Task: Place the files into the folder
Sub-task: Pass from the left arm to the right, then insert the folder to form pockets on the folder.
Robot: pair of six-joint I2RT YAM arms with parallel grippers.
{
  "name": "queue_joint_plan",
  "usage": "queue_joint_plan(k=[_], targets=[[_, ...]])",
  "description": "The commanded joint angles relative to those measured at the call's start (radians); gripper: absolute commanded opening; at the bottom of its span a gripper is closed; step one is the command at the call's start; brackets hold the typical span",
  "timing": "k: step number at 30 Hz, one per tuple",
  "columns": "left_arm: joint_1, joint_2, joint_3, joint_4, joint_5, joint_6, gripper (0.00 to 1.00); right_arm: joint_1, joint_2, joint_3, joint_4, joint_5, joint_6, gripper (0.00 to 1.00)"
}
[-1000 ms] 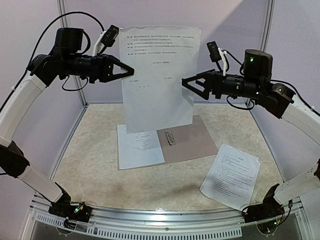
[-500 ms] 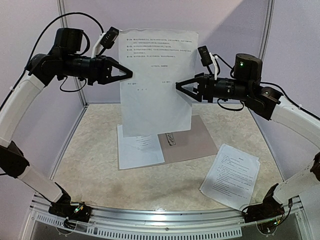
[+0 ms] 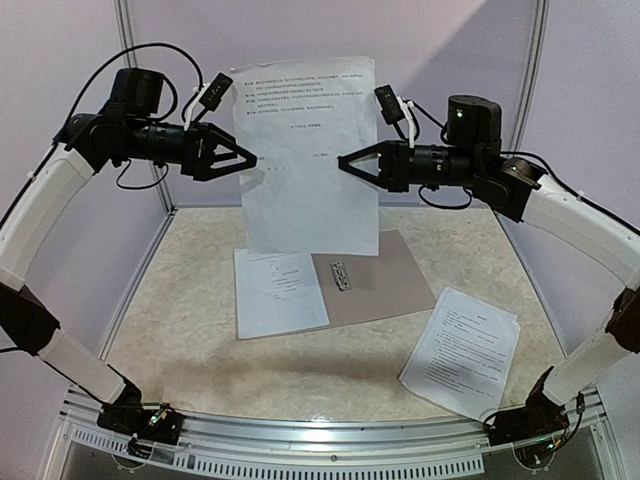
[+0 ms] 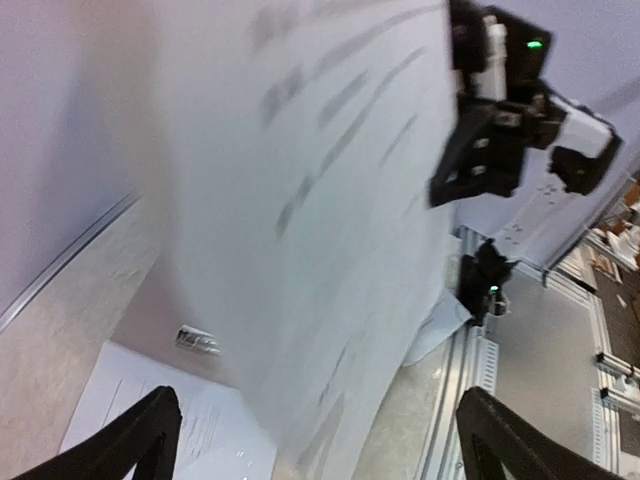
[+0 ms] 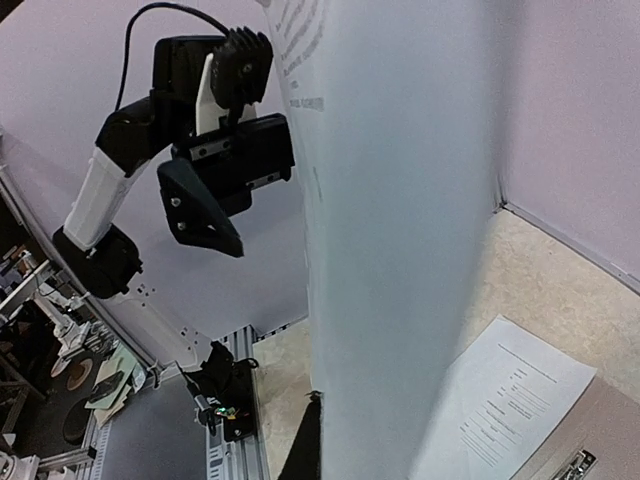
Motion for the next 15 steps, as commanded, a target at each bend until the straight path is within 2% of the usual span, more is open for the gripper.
queue_joint_plan(k=[1,8,15], targets=[[0.109,-0.041,-0.099,-0.114,-0.252,0.109,0.99,-0.026,0.131,0.082,-0.167,0.077,0.004,0.0],[0.253,-0.071,-0.369,-0.118,-0.348,0.184,1.0,-0.132,0.337,0.109,-0.11,0.042,0.09,0.0],[0.275,0.08,-0.588,-0.046,-0.356,0.186,0.96,-0.155,0.549,0.215,-0.186,0.004,-0.027,0.0]])
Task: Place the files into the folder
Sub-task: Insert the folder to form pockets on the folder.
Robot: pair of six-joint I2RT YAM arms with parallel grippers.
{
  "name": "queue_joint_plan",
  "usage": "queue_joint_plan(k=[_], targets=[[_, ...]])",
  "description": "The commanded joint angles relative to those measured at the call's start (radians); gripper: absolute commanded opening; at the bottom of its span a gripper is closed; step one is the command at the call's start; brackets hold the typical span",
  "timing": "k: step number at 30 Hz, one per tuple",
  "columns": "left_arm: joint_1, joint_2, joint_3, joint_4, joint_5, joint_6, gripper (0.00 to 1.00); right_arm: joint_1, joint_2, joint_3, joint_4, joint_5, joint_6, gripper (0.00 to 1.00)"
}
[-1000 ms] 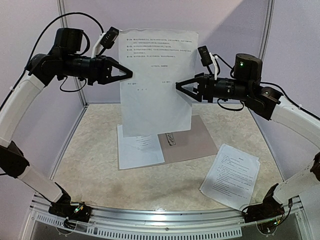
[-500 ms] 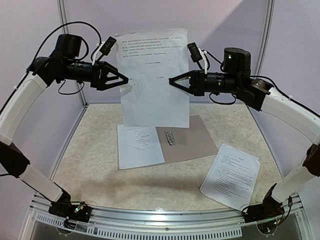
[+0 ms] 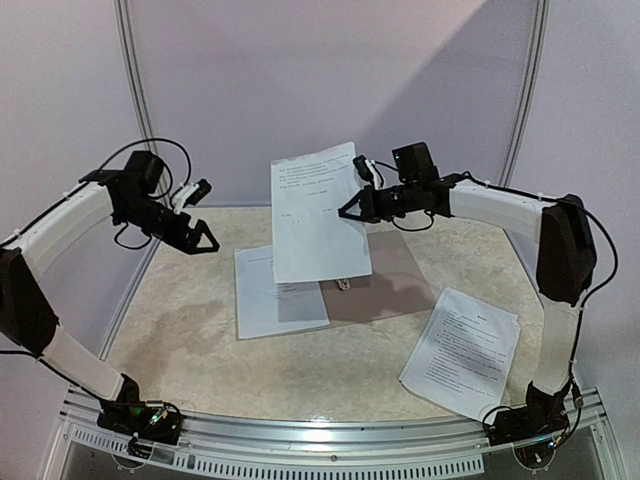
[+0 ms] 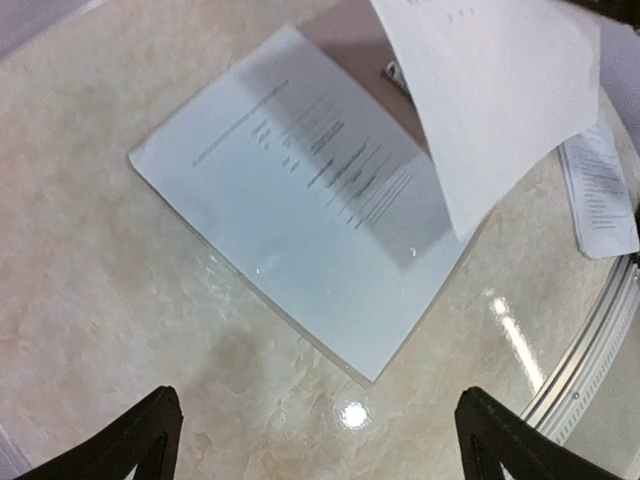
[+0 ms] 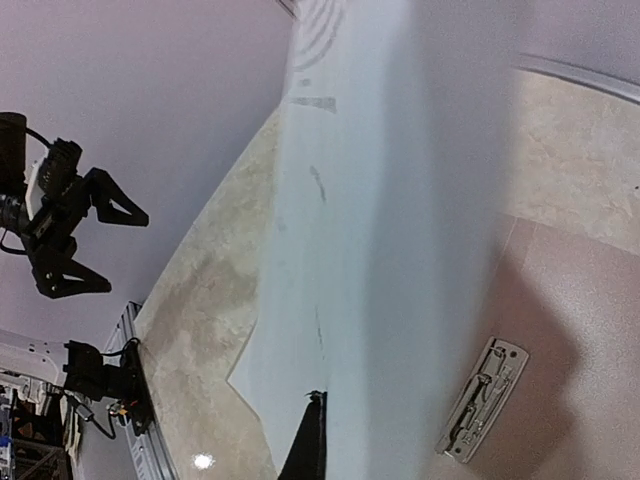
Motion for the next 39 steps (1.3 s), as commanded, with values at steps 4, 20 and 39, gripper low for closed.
queue_joint_plan(k=[4,20,39], targets=[[0.005,0.194,-0.136,0.063,0.012,-0.005,0.93,-0.008,0.127,0.082,-0.102,-0.002,-0.133,0.0],[0.006,0.362,-0.186,0.111,0.046,-0.042,0.88,-0.053,0.087,0.04,-0.185,-0.055,-0.359,0.0],[0.006,0.47,-0.19,0.133,0.085,-0.097,0.83,-0.023,0.178,-0.021,-0.023,-0.193,-0.047,0.0]])
